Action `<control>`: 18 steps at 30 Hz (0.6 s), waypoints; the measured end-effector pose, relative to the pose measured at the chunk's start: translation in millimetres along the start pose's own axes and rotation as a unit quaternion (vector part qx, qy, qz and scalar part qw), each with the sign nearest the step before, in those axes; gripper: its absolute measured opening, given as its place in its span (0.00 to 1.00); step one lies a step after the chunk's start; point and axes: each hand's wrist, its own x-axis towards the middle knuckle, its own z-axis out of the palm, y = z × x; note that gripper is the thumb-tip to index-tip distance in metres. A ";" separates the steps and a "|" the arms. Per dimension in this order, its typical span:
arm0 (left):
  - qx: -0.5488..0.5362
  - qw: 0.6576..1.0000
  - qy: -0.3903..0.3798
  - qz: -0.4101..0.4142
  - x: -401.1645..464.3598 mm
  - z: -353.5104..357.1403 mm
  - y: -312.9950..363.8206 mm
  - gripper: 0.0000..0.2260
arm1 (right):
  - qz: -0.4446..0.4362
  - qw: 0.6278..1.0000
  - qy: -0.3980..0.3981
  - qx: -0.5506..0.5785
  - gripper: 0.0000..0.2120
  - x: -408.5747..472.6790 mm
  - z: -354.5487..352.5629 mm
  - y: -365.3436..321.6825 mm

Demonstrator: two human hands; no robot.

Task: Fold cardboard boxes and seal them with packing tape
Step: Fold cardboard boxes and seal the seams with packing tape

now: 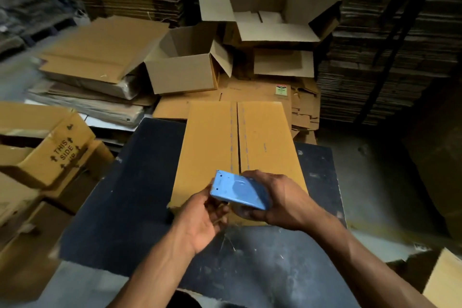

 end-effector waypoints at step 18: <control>0.074 0.955 0.258 0.124 44.8 -130.6 25.2 0.09 | -0.009 0.964 -0.169 -0.204 0.34 52.4 10.0 6.1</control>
